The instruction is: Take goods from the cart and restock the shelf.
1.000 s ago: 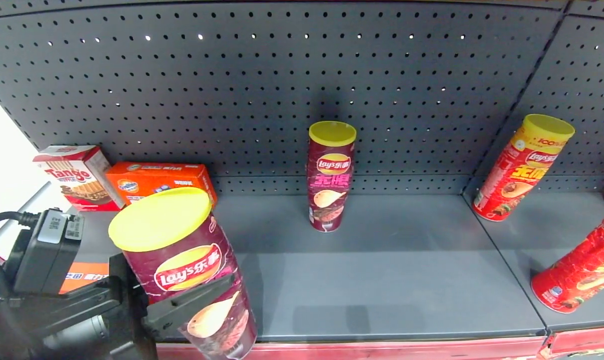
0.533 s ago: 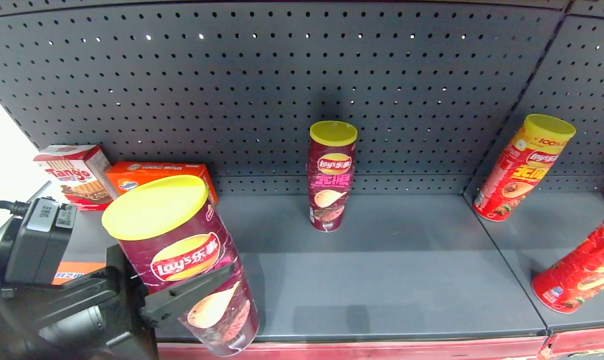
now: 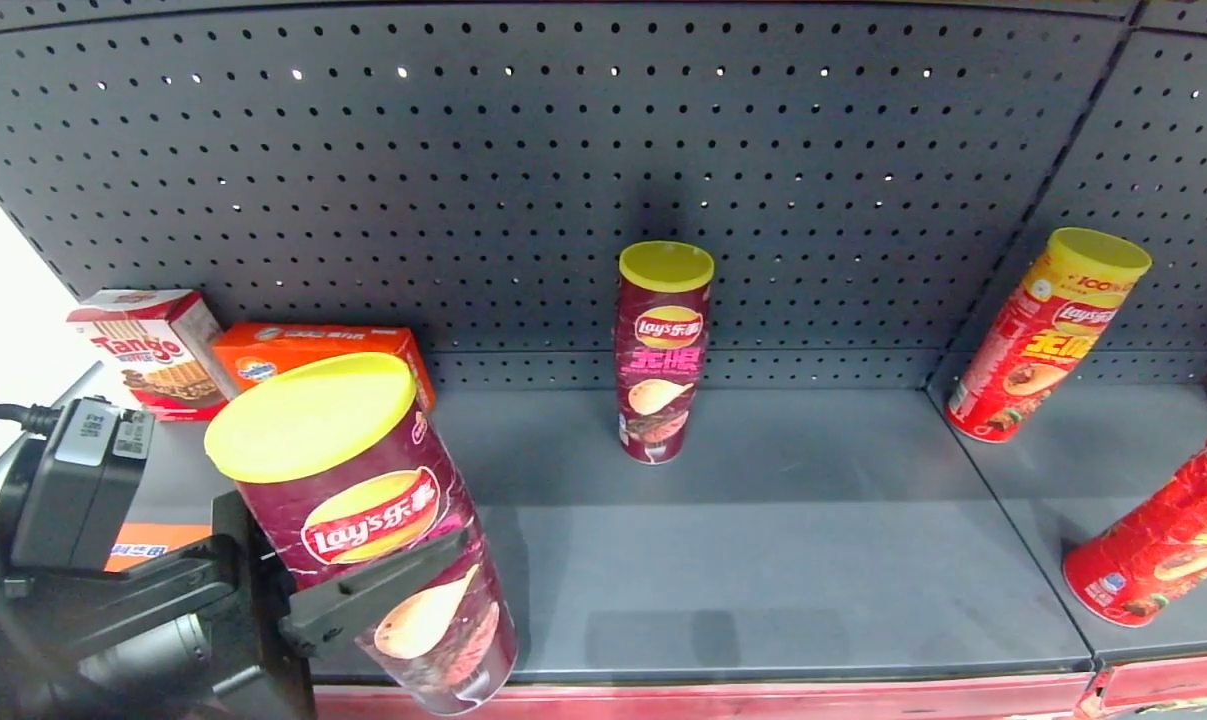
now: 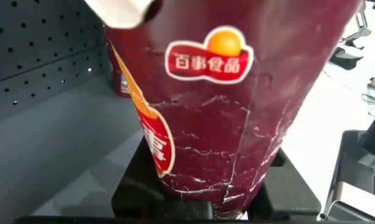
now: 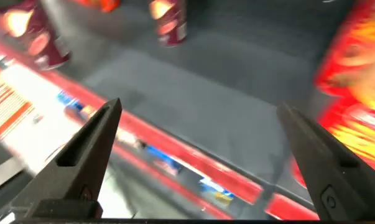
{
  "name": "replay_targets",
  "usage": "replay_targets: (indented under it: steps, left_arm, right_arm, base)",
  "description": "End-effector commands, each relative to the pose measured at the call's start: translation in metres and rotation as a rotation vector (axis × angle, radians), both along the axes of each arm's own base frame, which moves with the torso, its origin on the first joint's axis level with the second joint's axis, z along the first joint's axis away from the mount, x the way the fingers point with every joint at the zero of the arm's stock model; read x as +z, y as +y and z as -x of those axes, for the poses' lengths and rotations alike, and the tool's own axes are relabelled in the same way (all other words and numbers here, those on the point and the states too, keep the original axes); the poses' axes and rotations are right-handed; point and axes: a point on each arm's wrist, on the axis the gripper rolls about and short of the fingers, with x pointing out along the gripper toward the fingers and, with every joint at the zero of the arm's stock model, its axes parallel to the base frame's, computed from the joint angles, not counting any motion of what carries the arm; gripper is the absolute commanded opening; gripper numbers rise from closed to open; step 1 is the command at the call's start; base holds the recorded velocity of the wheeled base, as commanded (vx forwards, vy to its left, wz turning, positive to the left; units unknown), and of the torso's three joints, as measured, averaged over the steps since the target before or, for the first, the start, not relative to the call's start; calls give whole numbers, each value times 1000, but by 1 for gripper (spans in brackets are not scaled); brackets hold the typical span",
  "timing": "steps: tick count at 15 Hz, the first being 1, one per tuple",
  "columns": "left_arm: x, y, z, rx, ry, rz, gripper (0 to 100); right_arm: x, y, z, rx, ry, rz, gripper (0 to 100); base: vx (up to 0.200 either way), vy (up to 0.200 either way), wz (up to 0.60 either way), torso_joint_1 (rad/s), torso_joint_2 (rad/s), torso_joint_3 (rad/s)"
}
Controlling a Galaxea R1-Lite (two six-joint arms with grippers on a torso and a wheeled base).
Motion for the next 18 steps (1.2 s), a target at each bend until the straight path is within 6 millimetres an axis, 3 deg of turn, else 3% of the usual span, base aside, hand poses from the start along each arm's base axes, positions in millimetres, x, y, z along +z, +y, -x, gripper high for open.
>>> replay_targets:
  steps: [1, 4, 5, 8, 13, 18]
  left_arm:
    - [-1, 3, -2, 19, 3, -1, 0]
    - [-1, 4, -3, 26, 3, -1, 0]
    - [-2, 5, -2, 28, 7, -3, 0]
    - [-1, 6, -4, 42, 7, -3, 0]
    - [-3, 8, -5, 49, 12, -6, 0]
    - [-2, 5, -13, 54, 19, -9, 0]
  right_arm:
    - [6, 17, -28, 100, 89, 39, 100]
    - [13, 41, -55, 185, 135, 71, 100]
    - [14, 54, -74, 176, 120, 70, 100]
    - [20, 76, -108, 146, 108, 70, 100]
    - [28, 105, -142, 165, 125, 96, 100]
    - [23, 131, -181, 184, 175, 115, 100]
  base:
    - [0, 0, 0, 0, 0, 0]
    - [0, 0, 0, 0, 0, 0]
    - [0, 0, 0, 0, 0, 0]
    - [0, 0, 0, 0, 0, 0]
    - [0, 0, 0, 0, 0, 0]
    - [0, 0, 0, 0, 0, 0]
